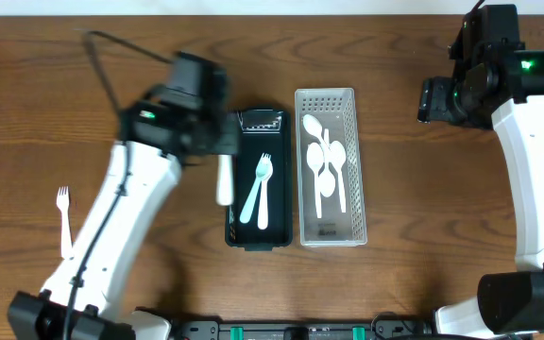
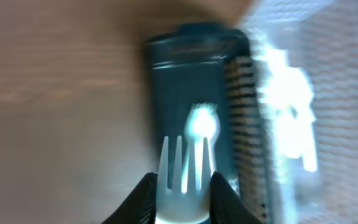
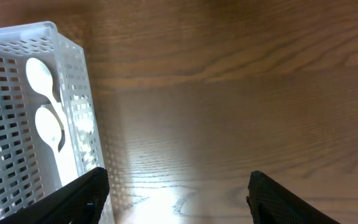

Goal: Pack container
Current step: 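Carry the white fork into the black basket, release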

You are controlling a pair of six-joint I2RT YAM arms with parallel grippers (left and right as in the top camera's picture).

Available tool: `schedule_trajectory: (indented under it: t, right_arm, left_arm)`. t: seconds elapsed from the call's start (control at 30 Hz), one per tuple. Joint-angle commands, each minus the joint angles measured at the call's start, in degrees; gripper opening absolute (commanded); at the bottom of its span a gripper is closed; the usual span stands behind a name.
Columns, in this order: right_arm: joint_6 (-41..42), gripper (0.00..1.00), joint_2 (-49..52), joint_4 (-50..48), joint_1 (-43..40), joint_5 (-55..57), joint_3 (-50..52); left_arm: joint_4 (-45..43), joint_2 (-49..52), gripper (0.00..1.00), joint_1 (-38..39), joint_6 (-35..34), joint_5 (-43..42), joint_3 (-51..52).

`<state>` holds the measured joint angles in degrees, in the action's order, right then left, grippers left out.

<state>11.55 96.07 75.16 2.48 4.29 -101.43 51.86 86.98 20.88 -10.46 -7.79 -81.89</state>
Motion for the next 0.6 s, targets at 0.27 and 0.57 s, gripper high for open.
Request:
schedule_trajectory:
  t: [0.27,0.57]
  right_arm:
    - [0.55,0.75,-0.13,0.33,0.15,-0.24,0.31]
    - [0.13,0.76,-0.13,0.83,0.15,-0.24,0.31]
  left_arm:
    - [-2.71,13.22,0.06,7.21,-4.66,0.94,-0.83]
    - [-3.13,14.32,0.36,6.49,-1.53,0.96,-1.31]
